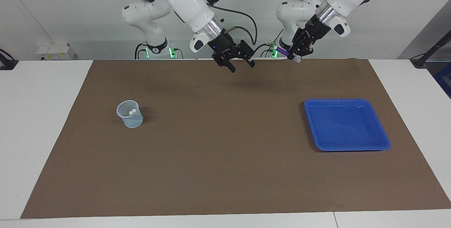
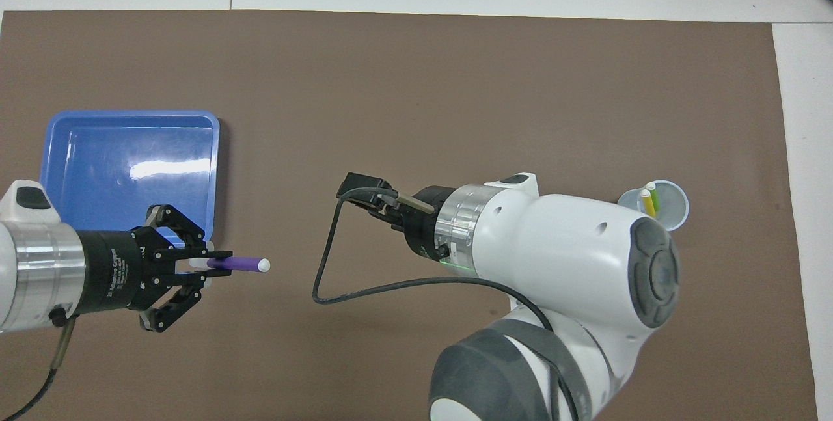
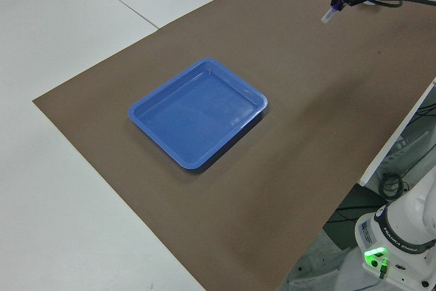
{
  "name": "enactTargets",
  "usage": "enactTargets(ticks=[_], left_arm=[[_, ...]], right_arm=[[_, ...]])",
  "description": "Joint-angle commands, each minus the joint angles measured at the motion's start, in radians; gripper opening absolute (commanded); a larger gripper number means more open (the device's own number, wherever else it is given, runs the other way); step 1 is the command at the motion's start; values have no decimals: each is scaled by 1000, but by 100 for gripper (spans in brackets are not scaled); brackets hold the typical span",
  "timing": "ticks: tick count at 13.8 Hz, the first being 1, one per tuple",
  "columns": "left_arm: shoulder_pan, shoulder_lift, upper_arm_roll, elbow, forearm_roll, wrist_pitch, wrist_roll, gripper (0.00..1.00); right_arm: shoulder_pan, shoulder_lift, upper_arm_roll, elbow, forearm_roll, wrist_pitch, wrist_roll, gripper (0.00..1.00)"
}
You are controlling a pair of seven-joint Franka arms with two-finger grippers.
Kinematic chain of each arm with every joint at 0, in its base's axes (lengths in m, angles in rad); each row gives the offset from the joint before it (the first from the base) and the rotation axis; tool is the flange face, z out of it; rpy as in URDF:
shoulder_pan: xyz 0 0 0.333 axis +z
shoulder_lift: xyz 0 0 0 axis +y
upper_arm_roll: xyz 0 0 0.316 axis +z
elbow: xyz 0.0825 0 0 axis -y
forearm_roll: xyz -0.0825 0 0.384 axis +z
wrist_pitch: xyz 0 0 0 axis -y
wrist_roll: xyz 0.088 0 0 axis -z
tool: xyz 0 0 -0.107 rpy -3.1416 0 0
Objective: Transfer and insert pens with both arms
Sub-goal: 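Lift the purple pen toward the right gripper while the right gripper approaches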
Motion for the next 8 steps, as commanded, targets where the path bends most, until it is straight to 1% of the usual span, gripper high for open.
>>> enactTargets(ticks=[1, 2, 4, 8], left_arm=[[-35, -47, 11, -41, -14, 30, -42, 0], [-41, -49, 5, -41, -14, 38, -53, 0], [-42, -49, -1, -41, -14, 45, -61, 0], [-41, -47, -1, -41, -14, 47, -61, 0]], right_arm=[[33, 4, -3, 2, 19, 23, 13, 100], [59, 6, -1, 4, 19, 61, 25, 100], [127, 9, -3, 4, 19, 147, 133, 100], [171, 7, -1, 7, 18, 158, 171, 100]])
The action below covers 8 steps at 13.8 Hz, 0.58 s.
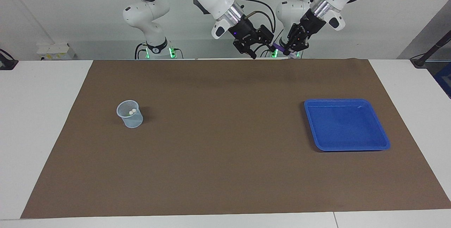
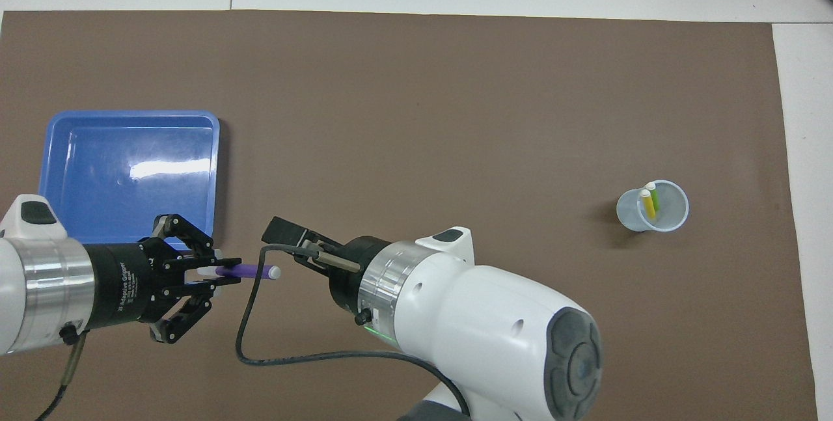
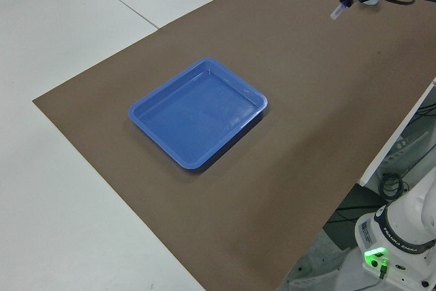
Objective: Transfer and insert pens with both arms
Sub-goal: 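Lift the purple pen toward the right gripper while the right gripper approaches, then close the right gripper on the purple pen while the left gripper opens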
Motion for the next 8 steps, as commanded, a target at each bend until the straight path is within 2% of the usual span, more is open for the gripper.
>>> enactTargets(ticks=[1, 5, 6, 8], left_arm=[[-17, -22, 7, -29, -13, 27, -17, 0], [-17, -22, 7, -29, -15, 27, -17, 0], [-17, -22, 7, -29, -13, 29, -17, 0], [-17, -22, 7, -29, -13, 32, -17, 0]], right_arm=[[13, 3, 0, 6, 18, 10, 10, 100], [22, 2, 23, 6, 18, 14, 14, 97], [22, 2, 25, 9, 18, 14, 16, 91], [22, 3, 25, 12, 18, 14, 19, 70]])
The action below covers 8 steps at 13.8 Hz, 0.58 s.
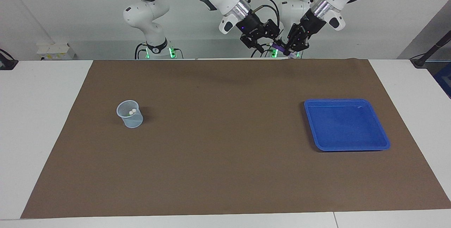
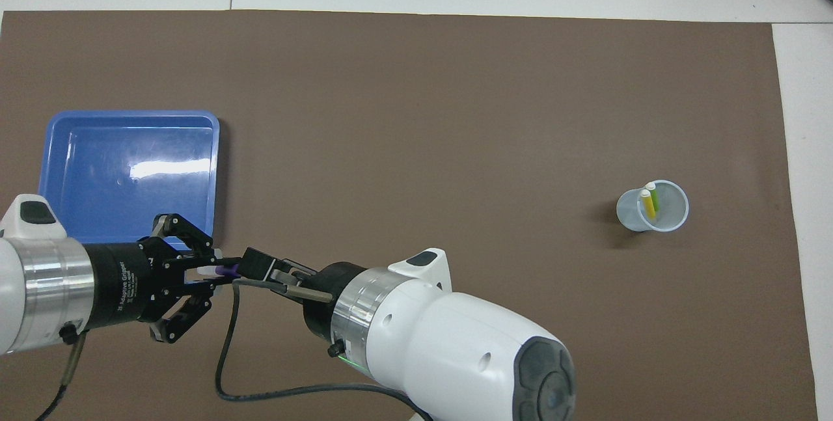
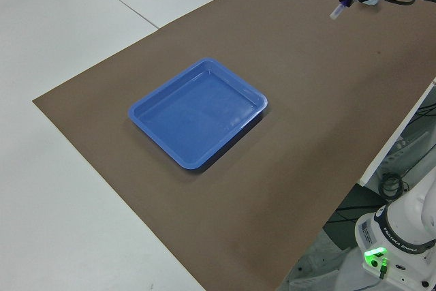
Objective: Transfer and insert pens with both arms
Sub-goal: 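Close the right gripper on the purple pen while the left gripper opens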
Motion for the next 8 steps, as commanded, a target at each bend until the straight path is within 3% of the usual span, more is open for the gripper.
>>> enactTargets(ticks=[1, 5, 8], left_arm=[[-17, -22, 7, -29, -13, 29, -16, 0], [-17, -22, 9, -30, -13, 29, -16, 0], [-16, -22, 9, -29, -13, 30, -25, 0]], right_arm=[[-2, 2, 5, 9, 18, 11, 15, 65], [-2, 3, 5, 7, 19, 29, 16, 49], [-1, 5, 8, 7, 18, 40, 16, 31]])
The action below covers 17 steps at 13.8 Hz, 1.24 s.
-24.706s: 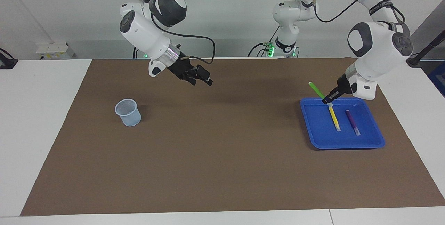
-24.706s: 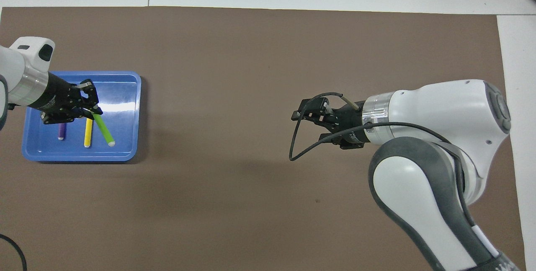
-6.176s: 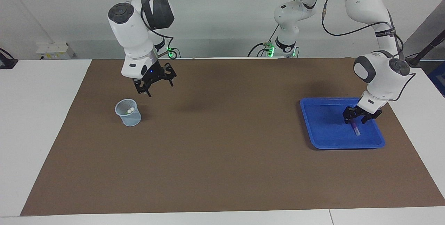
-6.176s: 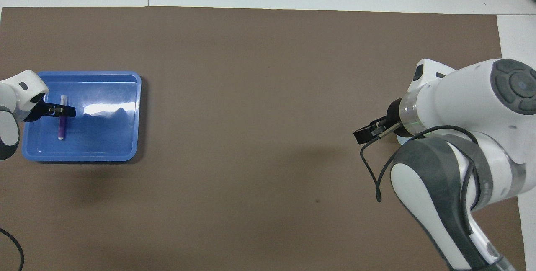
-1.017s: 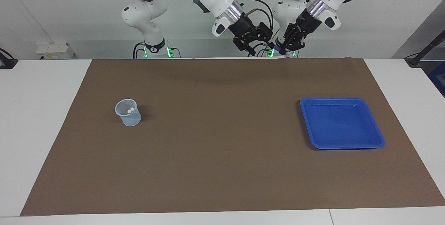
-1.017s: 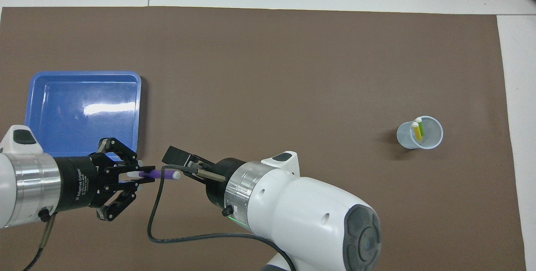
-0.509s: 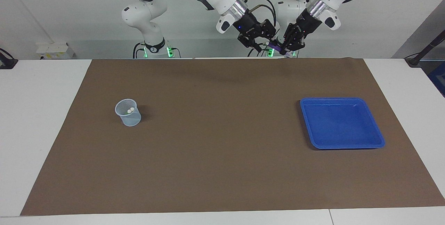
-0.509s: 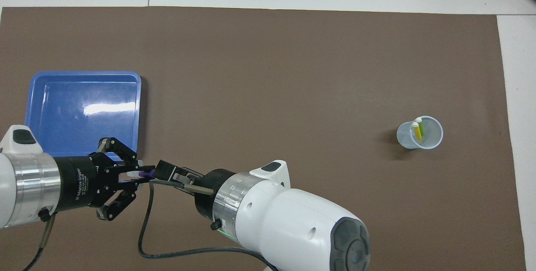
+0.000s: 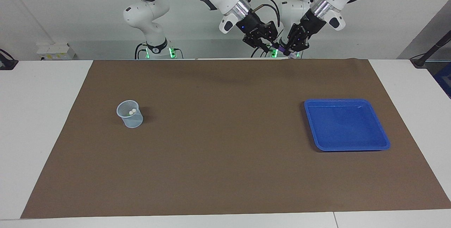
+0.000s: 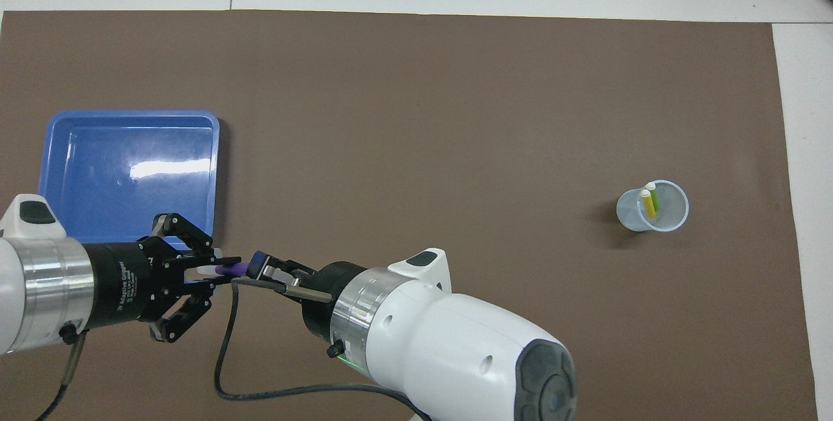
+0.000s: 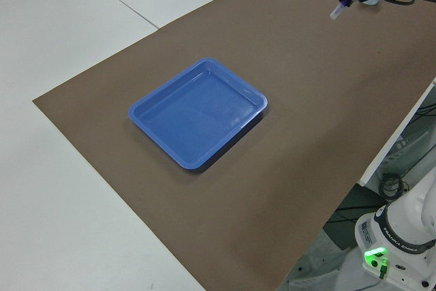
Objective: Transfer and insert pens with both arms
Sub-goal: 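Close the right gripper on the purple pen while the left gripper opens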
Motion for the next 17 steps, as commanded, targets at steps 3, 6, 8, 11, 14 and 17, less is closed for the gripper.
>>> enactTargets(ticks=[3, 6, 8, 11, 14, 17], left_arm=[[-15, -22, 9, -29, -13, 30, -26, 0], [-12, -22, 9, -28, -13, 31, -33, 0], [-12, -22, 9, -28, -13, 36, -41, 0], [-14, -22, 9, -28, -11, 36, -41, 0], [-6, -22, 9, -29, -11, 45, -35, 88], [-3, -22, 9, -29, -11, 56, -41, 100]], right_arm=[[-1, 5, 9, 7, 19, 26, 16, 28], [-1, 6, 9, 7, 18, 26, 16, 3], [-3, 6, 9, 7, 19, 26, 15, 0], [-3, 6, 9, 7, 19, 26, 13, 0], [-6, 8, 9, 7, 19, 24, 7, 0], [-21, 8, 8, 5, 18, 2, -42, 0]])
